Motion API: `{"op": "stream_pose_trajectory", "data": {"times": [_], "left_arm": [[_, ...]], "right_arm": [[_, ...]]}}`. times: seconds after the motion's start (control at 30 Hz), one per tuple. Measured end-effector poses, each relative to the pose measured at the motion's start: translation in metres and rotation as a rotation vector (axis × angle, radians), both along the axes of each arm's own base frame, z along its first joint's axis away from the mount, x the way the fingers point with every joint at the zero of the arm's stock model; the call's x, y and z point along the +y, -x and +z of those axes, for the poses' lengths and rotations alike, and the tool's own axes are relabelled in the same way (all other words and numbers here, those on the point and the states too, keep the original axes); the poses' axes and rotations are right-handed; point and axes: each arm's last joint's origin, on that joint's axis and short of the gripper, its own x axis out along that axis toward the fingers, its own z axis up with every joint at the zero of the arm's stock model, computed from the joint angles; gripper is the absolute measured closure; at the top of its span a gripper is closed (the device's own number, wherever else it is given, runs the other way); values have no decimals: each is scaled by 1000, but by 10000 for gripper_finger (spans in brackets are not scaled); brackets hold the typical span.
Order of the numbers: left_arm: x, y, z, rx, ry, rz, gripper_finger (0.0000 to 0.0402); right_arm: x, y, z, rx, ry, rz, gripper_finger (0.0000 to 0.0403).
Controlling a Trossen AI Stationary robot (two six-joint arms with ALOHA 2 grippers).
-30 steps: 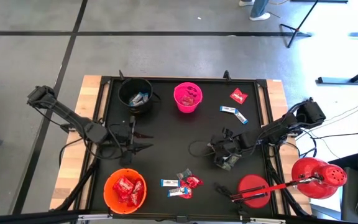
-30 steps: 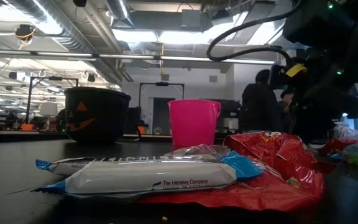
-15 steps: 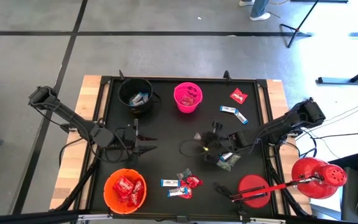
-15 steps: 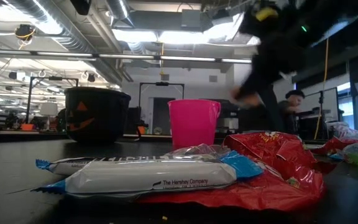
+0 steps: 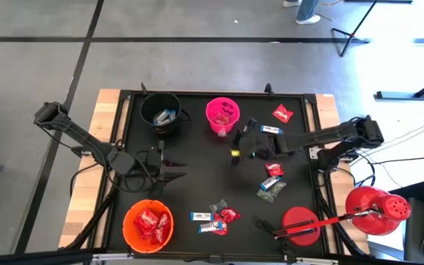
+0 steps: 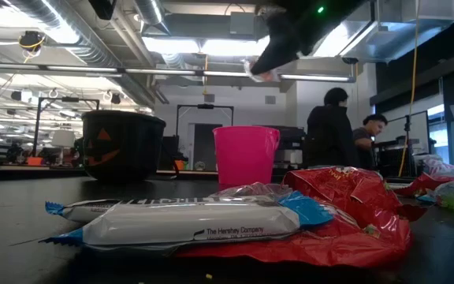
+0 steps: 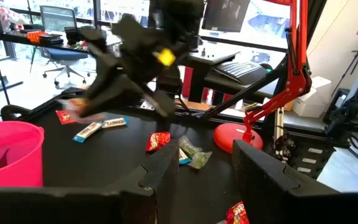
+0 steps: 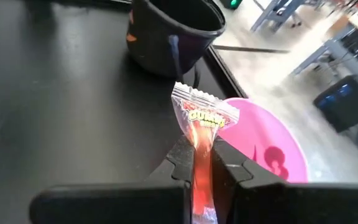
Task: Organize candy in baskets
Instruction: Put the orange gummy into the pink bucket, then put the white chocolate bar into the black bucket
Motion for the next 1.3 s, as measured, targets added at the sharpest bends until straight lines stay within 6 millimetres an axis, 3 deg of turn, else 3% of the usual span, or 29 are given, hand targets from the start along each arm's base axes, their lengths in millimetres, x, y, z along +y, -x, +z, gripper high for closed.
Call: {"op": "stream_pose_trajectory", "data": {"times": [0.3, 0.5, 0.8, 1.1, 1.3], "left_arm": [[0, 0, 0, 1, -1, 0, 261], [0, 0, -1, 7, -6, 0, 261], [0, 0, -1, 8, -8, 0, 261], [0, 0, -1, 8, -6, 0, 261], [0, 0, -1, 7, -4, 0, 261]], "right_arm": [[-82, 2, -1, -12, -121, -71, 377], [-118, 8, 1, -86, -259, -63, 377], [-122, 7, 5, -142, -297, -12, 364], [-123, 7, 5, -142, -270, -58, 240], [-122, 7, 5, -141, -295, -21, 192]]}}
